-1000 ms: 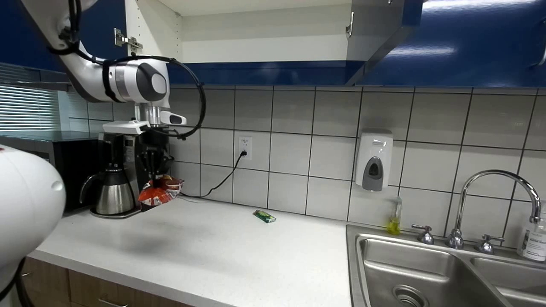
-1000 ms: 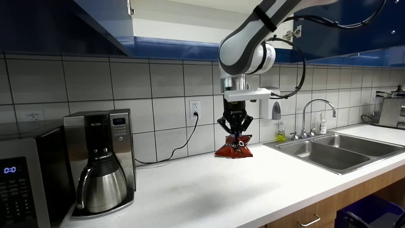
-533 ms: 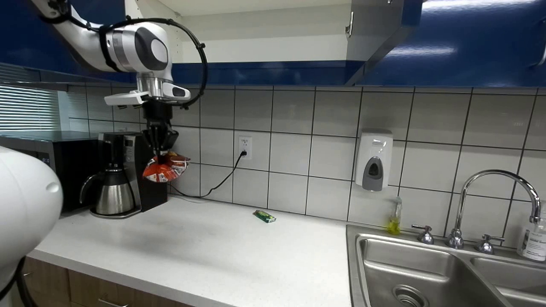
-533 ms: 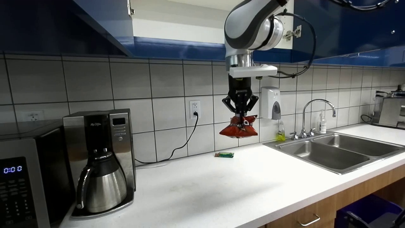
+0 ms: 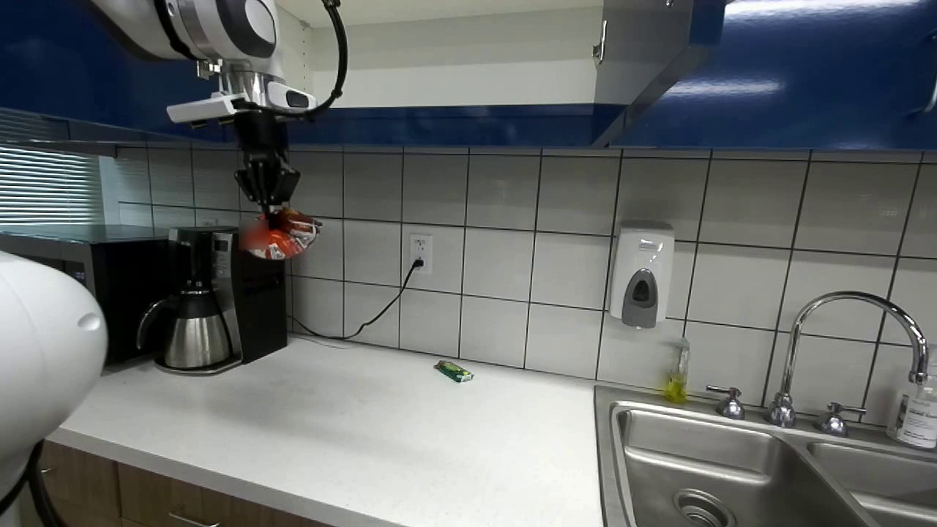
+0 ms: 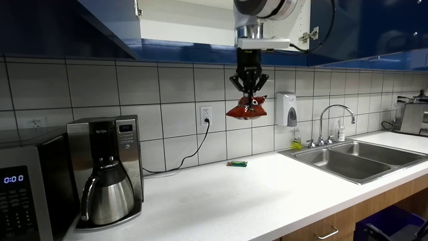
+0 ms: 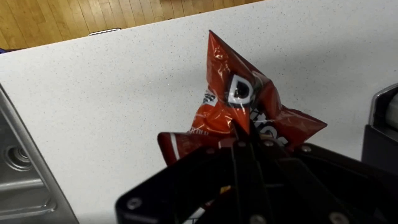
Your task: Place the bag of doritos on the bottom shelf of the cabinet
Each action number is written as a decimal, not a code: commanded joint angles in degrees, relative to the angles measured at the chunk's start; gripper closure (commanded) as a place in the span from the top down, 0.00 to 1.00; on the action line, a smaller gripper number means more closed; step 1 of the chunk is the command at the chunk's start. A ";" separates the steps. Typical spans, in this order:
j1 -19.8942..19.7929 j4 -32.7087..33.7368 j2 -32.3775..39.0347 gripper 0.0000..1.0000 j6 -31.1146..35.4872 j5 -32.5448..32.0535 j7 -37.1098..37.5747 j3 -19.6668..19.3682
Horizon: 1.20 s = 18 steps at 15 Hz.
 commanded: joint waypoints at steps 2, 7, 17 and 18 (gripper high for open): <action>-2.20 9.16 0.68 0.00 -7.06 -2.49 1.16 2.84; -2.71 17.24 1.48 0.00 -10.99 -4.75 1.88 4.02; -3.08 30.92 4.34 0.00 -14.93 -10.37 3.36 6.28; -3.10 32.50 5.00 0.00 -15.10 -11.26 3.40 6.47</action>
